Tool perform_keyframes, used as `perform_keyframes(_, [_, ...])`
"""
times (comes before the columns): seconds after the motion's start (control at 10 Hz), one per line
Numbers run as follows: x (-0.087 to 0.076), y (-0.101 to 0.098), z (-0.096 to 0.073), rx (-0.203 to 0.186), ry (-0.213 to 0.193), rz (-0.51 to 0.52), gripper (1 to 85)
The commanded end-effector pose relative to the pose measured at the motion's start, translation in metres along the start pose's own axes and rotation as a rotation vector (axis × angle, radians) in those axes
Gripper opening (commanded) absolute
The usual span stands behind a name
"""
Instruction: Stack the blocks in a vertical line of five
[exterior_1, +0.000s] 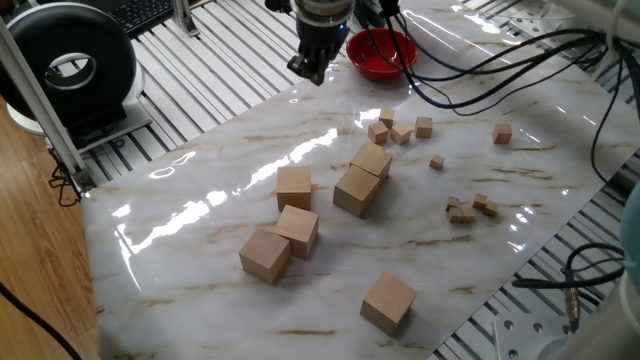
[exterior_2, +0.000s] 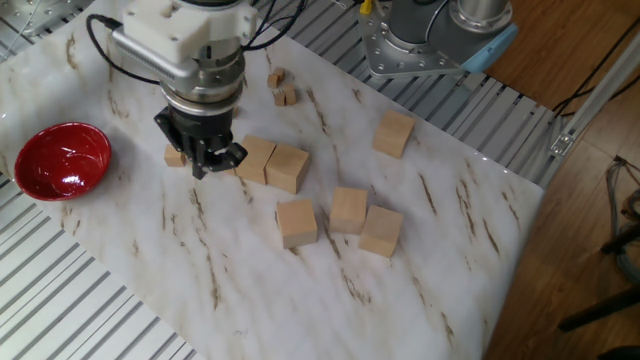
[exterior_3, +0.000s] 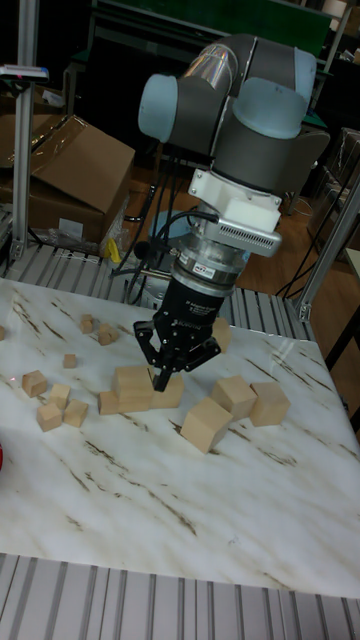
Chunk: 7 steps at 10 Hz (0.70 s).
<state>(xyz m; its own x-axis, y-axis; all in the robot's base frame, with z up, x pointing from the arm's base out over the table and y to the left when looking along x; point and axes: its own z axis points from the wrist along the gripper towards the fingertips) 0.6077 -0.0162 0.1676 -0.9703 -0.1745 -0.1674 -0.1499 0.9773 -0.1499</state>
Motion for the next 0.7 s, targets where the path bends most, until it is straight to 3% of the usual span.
perform_keyframes(0.0, [0.002, -0.011, 0.0, 0.028, 0.009, -0.045, 1.0])
perform_keyframes(0.1, [0.01, -0.003, -0.004, -0.002, 0.034, -0.052, 1.0])
perform_keyframes(0.3, [0.01, 0.005, -0.013, -0.041, 0.011, -0.032, 1.0])
perform_keyframes(0.4, [0.005, 0.008, -0.011, -0.053, -0.003, -0.016, 1.0])
perform_keyframes(0.5, [-0.008, 0.015, -0.011, -0.074, -0.042, 0.052, 1.0])
perform_keyframes(0.6, [-0.009, 0.015, -0.01, -0.076, -0.044, 0.097, 1.0])
